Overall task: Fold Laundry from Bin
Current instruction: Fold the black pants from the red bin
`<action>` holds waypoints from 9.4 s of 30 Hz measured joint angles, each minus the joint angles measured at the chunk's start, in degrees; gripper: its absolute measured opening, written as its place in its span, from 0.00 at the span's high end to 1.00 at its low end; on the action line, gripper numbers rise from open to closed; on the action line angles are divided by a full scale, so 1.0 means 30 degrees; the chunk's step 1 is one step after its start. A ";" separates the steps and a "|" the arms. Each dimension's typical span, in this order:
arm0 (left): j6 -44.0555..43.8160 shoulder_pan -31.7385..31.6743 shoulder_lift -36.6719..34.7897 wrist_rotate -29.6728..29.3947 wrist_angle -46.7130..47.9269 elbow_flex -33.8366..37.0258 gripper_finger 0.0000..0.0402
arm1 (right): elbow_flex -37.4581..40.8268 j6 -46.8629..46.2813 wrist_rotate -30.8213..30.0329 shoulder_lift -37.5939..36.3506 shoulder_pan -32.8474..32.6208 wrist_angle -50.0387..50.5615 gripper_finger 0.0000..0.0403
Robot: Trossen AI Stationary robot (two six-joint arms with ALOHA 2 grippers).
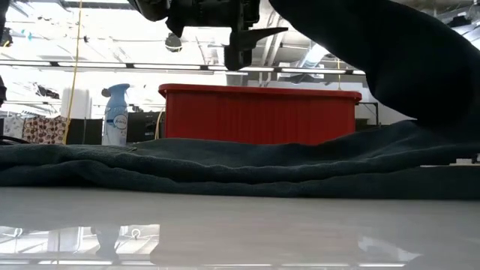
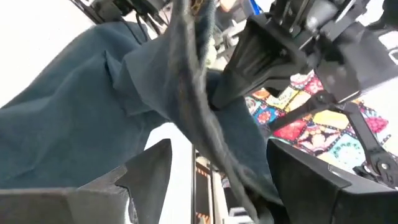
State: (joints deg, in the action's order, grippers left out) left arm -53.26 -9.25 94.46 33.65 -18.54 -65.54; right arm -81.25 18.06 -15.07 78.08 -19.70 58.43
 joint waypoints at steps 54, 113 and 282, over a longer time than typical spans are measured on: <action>0.1897 -0.1672 -0.6713 0.0220 1.1817 0.0016 1.00 | 0.0000 -1.9598 -0.4517 0.3151 -0.2881 0.5388 0.37; 0.5221 0.0827 -0.8360 -0.3985 2.7428 0.0009 1.00 | -0.0954 -1.1566 0.1196 0.5053 0.4510 -0.2772 0.96; -0.4120 0.1519 -1.0589 -0.6650 2.8357 0.0024 1.00 | -0.1099 -0.5213 0.3111 1.0661 0.7242 -2.1191 0.95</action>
State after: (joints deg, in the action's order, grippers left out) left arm -65.62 -4.69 62.70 13.69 66.53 -65.47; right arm -84.55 2.43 -5.74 110.07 2.02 -5.14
